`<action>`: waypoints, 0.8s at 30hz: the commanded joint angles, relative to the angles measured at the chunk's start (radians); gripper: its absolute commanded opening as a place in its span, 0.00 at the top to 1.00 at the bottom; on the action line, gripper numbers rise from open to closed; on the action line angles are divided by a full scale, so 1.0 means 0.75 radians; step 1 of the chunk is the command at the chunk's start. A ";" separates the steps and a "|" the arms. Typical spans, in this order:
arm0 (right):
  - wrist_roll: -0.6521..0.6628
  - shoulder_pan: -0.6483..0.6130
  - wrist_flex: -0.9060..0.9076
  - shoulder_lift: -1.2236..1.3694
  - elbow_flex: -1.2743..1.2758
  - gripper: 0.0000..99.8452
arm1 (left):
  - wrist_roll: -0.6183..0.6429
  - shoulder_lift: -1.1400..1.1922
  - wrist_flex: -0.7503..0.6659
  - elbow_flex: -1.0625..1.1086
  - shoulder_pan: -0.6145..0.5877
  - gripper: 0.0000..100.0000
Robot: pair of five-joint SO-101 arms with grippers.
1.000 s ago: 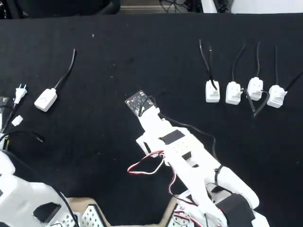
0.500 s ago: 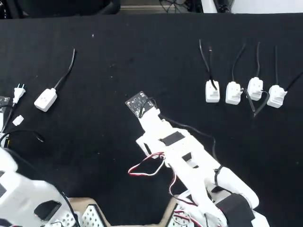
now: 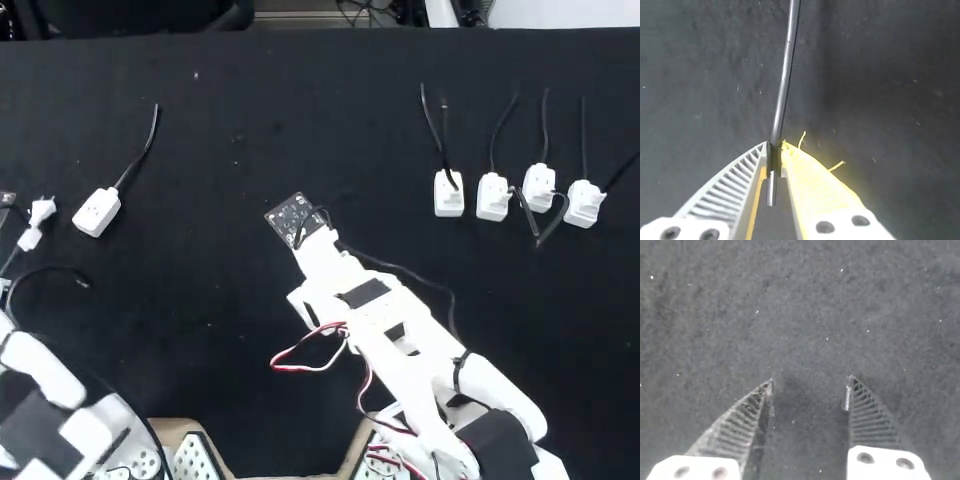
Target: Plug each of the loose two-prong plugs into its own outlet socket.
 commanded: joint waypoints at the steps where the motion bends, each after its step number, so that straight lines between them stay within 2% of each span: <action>1: 0.012 -0.010 -0.031 -0.042 -0.005 0.80 | 0.002 -0.188 0.192 -0.007 0.019 0.97; 7: 0.012 -0.010 -0.033 -0.042 -0.005 0.80 | 0.004 -0.411 0.391 -0.007 0.024 0.97; 11: 0.012 -0.010 -0.031 -0.042 -0.003 0.80 | 0.004 -0.587 0.571 -0.007 0.093 0.97; 17: 0.012 -0.008 -0.031 -0.048 -0.003 0.80 | 0.027 -0.964 0.849 -0.007 0.324 0.97; 20: 0.004 0.000 -0.029 -0.052 -0.003 0.80 | 0.182 -1.193 0.863 -0.005 0.465 0.97; 24: -0.029 0.096 0.008 -0.054 -0.030 0.80 | 0.368 -1.473 0.855 0.105 0.715 0.97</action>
